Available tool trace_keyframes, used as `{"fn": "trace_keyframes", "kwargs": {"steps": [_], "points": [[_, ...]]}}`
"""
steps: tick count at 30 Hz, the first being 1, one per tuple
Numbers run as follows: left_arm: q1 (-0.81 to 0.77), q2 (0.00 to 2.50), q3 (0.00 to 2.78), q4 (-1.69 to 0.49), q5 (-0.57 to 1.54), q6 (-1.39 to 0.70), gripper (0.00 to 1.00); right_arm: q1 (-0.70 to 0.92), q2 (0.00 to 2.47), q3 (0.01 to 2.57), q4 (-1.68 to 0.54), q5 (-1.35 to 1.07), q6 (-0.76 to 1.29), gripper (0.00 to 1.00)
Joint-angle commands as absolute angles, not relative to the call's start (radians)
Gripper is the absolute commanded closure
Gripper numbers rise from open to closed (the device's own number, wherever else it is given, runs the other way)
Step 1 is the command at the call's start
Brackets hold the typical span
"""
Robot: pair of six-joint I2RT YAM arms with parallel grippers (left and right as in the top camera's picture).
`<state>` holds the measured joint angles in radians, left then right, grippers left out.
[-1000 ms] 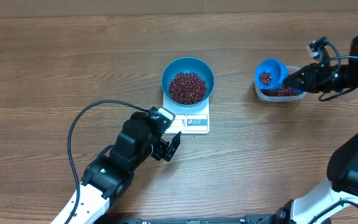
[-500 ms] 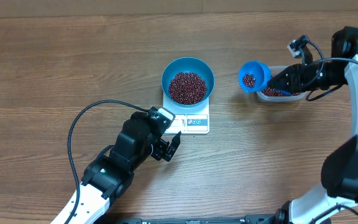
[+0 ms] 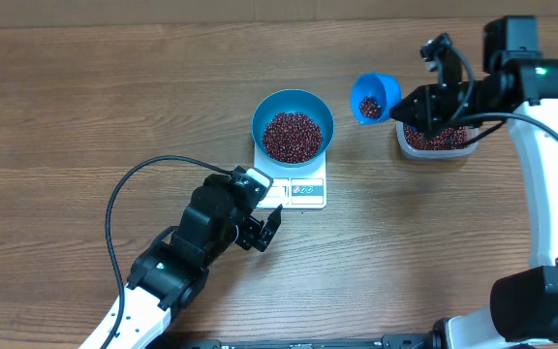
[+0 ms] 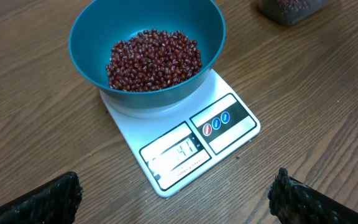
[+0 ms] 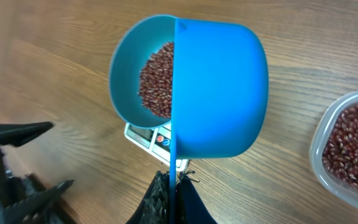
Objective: Scoop item into bowl and weigh 150g on scale
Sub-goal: 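Lift the filled scoop and carry it left toward the teal bowl, then tilt the scoop over the bowl to pour a small amount of beans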
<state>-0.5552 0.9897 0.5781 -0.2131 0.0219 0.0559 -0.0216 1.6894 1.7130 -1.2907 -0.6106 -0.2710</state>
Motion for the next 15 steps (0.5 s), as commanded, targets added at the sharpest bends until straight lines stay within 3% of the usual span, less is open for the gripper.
{"fn": "trace_keyframes", "kwargs": {"steps": [1, 15], "points": [[-0.550, 0.995, 0.578, -0.213, 0.012, 0.068, 0.00, 0.044, 1.666, 1.737, -1.272, -0.524, -0.179, 0.96], [-0.550, 0.995, 0.577, -0.213, 0.011, 0.068, 0.00, 0.251, 1.666, 1.737, -1.218, -0.358, -0.095, 0.96]]}}
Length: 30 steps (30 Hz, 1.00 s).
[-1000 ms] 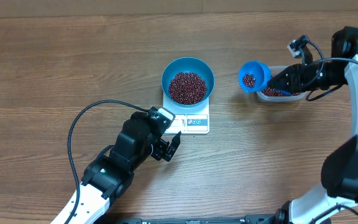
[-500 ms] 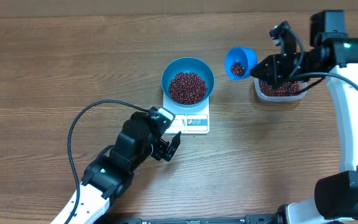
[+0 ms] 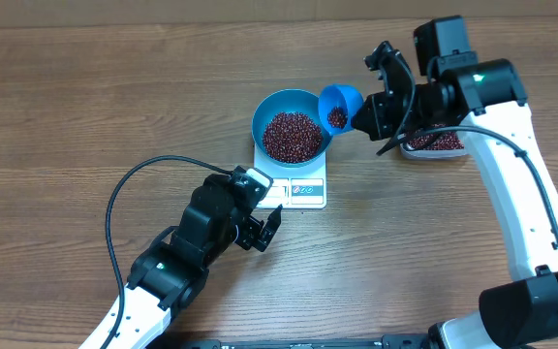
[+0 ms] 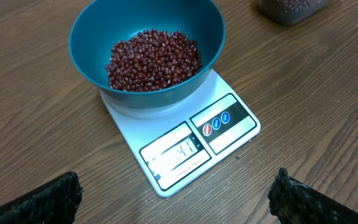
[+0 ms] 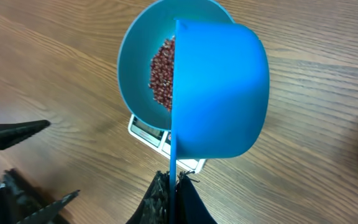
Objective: Scoop item into bowl and weigh 150g on scale
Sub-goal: 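Tilt the scoop over the bowl to pour a small amount of beans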
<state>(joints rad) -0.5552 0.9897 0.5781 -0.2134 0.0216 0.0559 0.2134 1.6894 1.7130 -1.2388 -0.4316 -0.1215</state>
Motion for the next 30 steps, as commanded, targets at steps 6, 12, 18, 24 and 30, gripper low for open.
{"fn": "trace_keyframes", "kwargs": {"steps": [6, 12, 18, 24, 30], "points": [[-0.550, 0.995, 0.578, -0.213, 0.011, 0.068, 0.00, 0.342, 1.666, 1.737, -1.190, -0.273, -0.074, 0.96], [-0.550, 0.995, 0.578, -0.213, 0.011, 0.068, 0.00, 0.440, 1.666, 1.737, -1.122, -0.134, -0.047, 0.96], [-0.550, 0.995, 0.578, -0.213, 0.011, 0.068, 0.00, 0.477, 1.666, 1.737, -1.080, -0.061, -0.021, 0.96], [-0.550, 0.995, 0.578, -0.213, 0.011, 0.068, 0.00, 0.518, 1.667, 1.737, -1.073, 0.062, -0.002, 0.96], [-0.550, 0.995, 0.577, -0.213, 0.011, 0.068, 0.00, 0.570, 1.667, 1.736, -1.070, 0.151, 0.004, 0.96]]}}
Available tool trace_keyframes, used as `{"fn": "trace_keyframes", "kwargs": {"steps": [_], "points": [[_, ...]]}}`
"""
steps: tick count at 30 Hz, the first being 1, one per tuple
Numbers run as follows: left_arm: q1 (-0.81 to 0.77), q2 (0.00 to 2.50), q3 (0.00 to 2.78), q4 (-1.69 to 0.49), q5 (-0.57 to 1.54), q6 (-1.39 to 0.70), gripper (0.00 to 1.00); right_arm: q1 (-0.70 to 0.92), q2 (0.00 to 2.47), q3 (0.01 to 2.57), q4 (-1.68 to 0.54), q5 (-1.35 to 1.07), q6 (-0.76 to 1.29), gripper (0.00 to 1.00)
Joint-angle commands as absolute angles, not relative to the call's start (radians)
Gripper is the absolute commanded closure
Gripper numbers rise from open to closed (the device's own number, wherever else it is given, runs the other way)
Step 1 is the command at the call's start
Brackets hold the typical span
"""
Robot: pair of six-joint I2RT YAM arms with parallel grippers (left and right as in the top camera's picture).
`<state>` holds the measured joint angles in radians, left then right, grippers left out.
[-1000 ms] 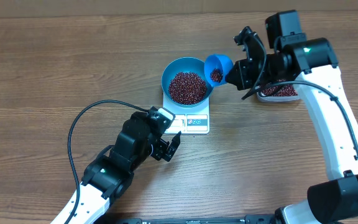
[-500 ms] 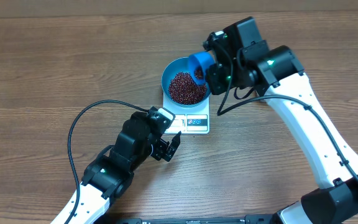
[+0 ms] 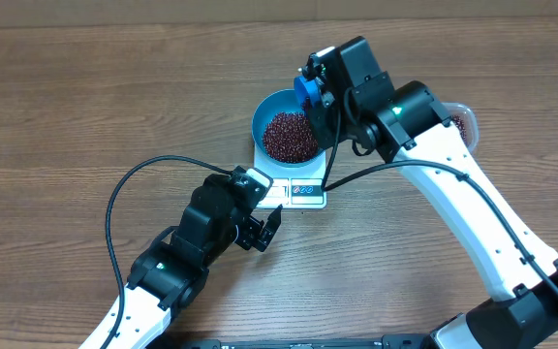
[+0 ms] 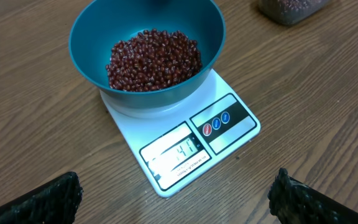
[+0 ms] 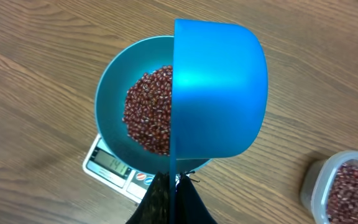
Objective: Scoop item into bowl and weigh 150g on scale
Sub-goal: 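Tilt the scoop over the bowl to pour a small amount of beans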
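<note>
A teal bowl (image 3: 258, 120) (image 4: 86, 50) (image 5: 107, 118) heaped with red beans stands on the white scale (image 3: 303, 193) (image 4: 229, 134), whose display reads 141. My right gripper (image 5: 174, 182) is shut on the thin handle of a blue scoop (image 5: 219, 87) (image 3: 304, 87). The scoop hangs over the bowl's far right part, and its contents are hidden. My left gripper (image 4: 176, 199) (image 3: 260, 231) stands open just in front of the scale, with nothing between its fingers.
A clear tub of red beans (image 3: 463, 118) (image 5: 340, 186) (image 4: 291, 7) sits to the right of the scale, partly hidden by the right arm in the overhead view. The left arm's black cable (image 3: 124, 189) loops over the table on the left.
My right gripper, with the scoop in it, has moved left from the bowl's right rim to over the bowl. The scale still reads 141. The left arm has not moved.
The scoop, holding some beans, first hung between the tub and the bowl in my shut right gripper. Then it was at the bowl's right rim. Now it is over the bowl. My left gripper stayed open in front of the scale throughout.
</note>
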<state>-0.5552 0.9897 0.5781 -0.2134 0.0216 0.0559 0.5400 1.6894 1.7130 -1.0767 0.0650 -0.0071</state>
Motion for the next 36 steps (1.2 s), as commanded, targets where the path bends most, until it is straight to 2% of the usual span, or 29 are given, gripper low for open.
{"fn": "trace_keyframes", "kwargs": {"steps": [1, 36], "points": [[-0.550, 0.995, 0.577, -0.213, 0.012, 0.068, 0.00, 0.579, 1.667, 1.736, -1.070, 0.168, 0.004, 0.96], [-0.550, 0.995, 0.577, -0.213, 0.011, 0.068, 0.00, 0.600, 1.667, 1.736, -1.070, 0.253, 0.027, 0.96]]}}
